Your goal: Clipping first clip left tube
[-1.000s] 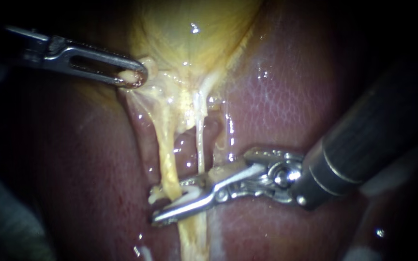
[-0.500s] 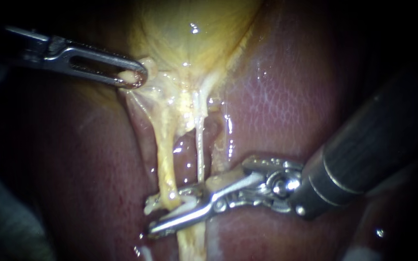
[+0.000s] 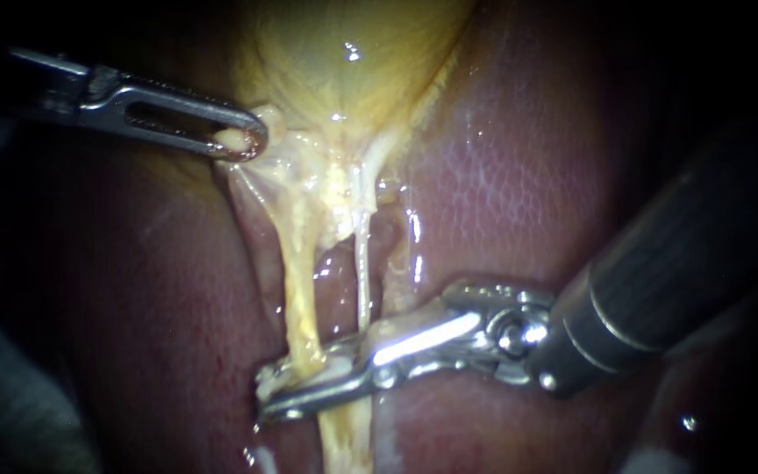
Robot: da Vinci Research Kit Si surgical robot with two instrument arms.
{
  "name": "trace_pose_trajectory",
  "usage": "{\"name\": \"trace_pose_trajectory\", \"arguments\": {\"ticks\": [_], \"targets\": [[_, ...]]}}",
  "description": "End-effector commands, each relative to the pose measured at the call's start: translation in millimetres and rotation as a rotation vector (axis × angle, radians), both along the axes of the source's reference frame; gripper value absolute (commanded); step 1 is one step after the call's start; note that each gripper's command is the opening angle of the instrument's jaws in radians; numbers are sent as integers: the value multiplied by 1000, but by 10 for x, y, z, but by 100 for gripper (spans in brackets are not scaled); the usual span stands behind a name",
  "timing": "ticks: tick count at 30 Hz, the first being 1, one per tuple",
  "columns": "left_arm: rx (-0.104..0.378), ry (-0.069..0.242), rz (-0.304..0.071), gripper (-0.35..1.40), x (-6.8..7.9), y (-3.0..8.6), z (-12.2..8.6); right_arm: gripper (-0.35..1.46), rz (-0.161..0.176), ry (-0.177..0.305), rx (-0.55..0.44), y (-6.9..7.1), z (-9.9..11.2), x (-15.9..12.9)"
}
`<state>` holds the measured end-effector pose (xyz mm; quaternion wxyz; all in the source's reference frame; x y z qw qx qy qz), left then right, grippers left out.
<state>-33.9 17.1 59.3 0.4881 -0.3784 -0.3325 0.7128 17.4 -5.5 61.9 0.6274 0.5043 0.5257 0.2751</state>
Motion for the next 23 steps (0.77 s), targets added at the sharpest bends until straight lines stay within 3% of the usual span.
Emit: {"name": "trace_pose_trajectory", "arguments": {"ticks": [1, 5, 23], "targets": [[0, 0, 0, -35, 0, 0, 0, -13, 5, -3, 1, -1, 0, 0], [0, 0, 0, -35, 0, 0, 0, -35, 5, -3, 0, -2, 1, -1], [0, 0, 1, -35, 0, 0, 1, -35, 1, -3, -5, -9, 6, -4]]}}
